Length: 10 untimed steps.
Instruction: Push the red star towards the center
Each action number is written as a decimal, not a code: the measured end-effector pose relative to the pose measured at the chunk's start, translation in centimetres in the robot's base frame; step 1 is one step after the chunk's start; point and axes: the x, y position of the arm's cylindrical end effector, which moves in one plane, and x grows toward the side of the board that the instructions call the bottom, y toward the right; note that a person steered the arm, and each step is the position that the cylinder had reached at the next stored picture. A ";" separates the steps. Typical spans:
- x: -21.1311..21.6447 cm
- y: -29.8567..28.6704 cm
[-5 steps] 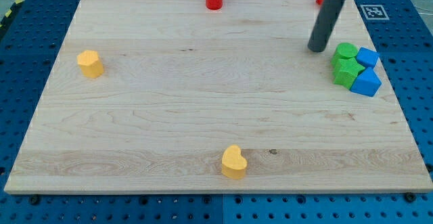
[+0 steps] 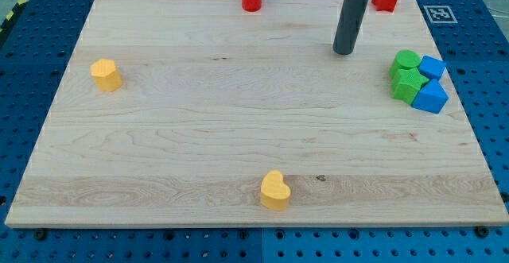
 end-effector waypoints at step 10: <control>-15.2 13.9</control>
